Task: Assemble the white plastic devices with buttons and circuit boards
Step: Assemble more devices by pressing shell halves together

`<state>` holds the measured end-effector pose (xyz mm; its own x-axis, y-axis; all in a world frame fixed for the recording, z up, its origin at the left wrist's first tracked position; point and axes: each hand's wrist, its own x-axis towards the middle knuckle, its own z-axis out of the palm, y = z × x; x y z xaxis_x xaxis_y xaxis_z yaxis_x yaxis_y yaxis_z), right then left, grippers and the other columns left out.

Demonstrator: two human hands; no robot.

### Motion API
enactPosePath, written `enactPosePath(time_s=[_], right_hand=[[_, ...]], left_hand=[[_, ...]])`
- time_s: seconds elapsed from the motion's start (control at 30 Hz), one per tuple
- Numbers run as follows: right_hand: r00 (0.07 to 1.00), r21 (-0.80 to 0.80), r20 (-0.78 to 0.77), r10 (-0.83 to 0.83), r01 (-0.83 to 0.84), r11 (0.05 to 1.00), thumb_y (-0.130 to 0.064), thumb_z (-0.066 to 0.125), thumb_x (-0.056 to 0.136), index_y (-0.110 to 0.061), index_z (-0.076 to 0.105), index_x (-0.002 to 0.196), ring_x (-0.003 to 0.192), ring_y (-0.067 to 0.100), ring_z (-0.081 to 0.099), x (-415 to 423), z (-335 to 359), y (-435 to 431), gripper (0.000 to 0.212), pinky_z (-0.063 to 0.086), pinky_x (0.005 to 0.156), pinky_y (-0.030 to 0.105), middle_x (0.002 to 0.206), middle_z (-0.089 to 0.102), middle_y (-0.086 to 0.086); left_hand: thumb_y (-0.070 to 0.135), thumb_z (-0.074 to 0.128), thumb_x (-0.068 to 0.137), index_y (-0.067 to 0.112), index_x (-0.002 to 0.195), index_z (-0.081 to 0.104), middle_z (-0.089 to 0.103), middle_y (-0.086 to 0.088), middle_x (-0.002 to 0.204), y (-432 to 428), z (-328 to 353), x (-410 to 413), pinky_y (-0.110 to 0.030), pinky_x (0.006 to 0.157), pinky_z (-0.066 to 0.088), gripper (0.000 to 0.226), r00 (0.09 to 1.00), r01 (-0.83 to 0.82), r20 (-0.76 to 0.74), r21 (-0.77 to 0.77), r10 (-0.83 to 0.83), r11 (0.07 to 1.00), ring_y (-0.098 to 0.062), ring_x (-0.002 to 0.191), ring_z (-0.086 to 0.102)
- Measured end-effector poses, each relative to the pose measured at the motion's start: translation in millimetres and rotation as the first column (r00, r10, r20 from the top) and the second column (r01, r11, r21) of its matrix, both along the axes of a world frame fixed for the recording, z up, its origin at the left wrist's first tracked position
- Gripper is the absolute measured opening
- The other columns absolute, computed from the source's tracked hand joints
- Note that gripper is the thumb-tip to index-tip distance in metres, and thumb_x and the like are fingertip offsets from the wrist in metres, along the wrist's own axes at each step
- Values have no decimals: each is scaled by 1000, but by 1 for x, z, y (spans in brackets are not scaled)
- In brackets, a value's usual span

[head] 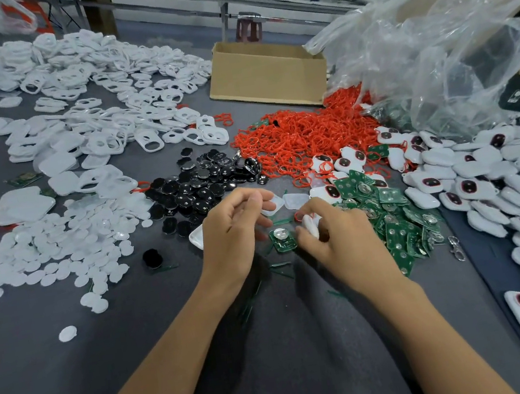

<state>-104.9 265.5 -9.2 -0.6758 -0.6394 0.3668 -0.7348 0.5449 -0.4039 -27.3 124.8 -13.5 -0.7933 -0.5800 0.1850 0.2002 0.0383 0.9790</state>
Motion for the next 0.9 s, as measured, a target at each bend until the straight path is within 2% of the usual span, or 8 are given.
enactPosePath(time_s=[0.1, 0.17, 0.27, 0.4, 0.5, 0.63, 0.77, 0.9], right_hand=[[998, -85, 52, -18, 23, 996, -28, 70, 79, -18, 58, 77, 45, 12, 39, -3, -2, 0, 15, 43, 53, 34, 45, 44, -7], [997, -168, 63, -55, 65, 984, -39, 74, 73, -19, 56, 69, 44, 8, 42, -1, -2, -1, 27, 40, 51, 30, 46, 51, -8], [992, -307, 14, -123, 122, 944, -52, 64, 71, -17, 54, 64, 45, 11, 49, 2, -1, -4, 38, 38, 48, 24, 47, 54, -8], [976, -173, -125, -176, 153, 973, -54, 47, 72, -20, 37, 59, 47, 29, 44, 5, -1, -10, 37, 39, 49, 33, 46, 49, -2], [974, -232, -148, -169, 132, 964, -47, 53, 68, -21, 40, 61, 45, 29, 47, 13, -1, -13, 29, 38, 46, 32, 47, 49, 2], [977, -162, -150, -153, 128, 978, -36, 67, 67, -12, 46, 62, 53, 35, 53, 22, 0, -20, 32, 42, 49, 37, 53, 53, 7], [924, -526, -260, -280, 107, 844, -31, 66, 70, -9, 50, 61, 47, 21, 42, 26, 23, -7, 29, 34, 48, 29, 52, 49, 1], [839, -673, -346, -420, 90, 734, -24, 65, 77, -6, 55, 66, 49, 24, 46, 19, 43, 14, 24, 34, 51, 29, 56, 54, 6]], left_hand=[[12, 45, 100, 10, 88, 69, 70, -7, 85, 1, 0, 0, -33, 61, 50, 27, 1000, -2, 1, 10, 2, 1000, -16, 68, 61], [12, 44, 100, 9, 88, 69, 70, -8, 85, 1, 1, 0, -33, 60, 50, 27, 1000, -4, 2, 14, 4, 1000, -16, 68, 61], [12, 42, 101, 6, 89, 68, 70, -12, 86, 0, 1, -1, -29, 57, 50, 30, 1000, -11, -4, 32, 12, 999, -17, 67, 61], [14, 39, 103, 4, 89, 68, 69, -17, 87, -2, 2, -1, -25, 53, 49, 33, 999, -36, -13, 73, 37, 997, -19, 65, 60], [15, 38, 103, 3, 86, 68, 68, -15, 82, -2, 3, -2, -26, 53, 48, 36, 998, -54, -30, 83, 56, 995, -19, 62, 59], [19, 38, 103, 2, 83, 67, 68, -10, 74, -3, 2, -2, -23, 50, 46, 39, 990, -125, -46, 115, 131, 985, -16, 55, 57], [21, 40, 103, 7, 78, 68, 67, -8, 70, -6, 2, -2, -26, 52, 47, 40, 984, -147, -79, 131, 159, 980, -18, 55, 58], [23, 41, 103, 6, 77, 68, 67, -11, 70, -5, 2, -2, -27, 52, 46, 41, 982, -159, -79, 125, 169, 979, -19, 55, 57]])
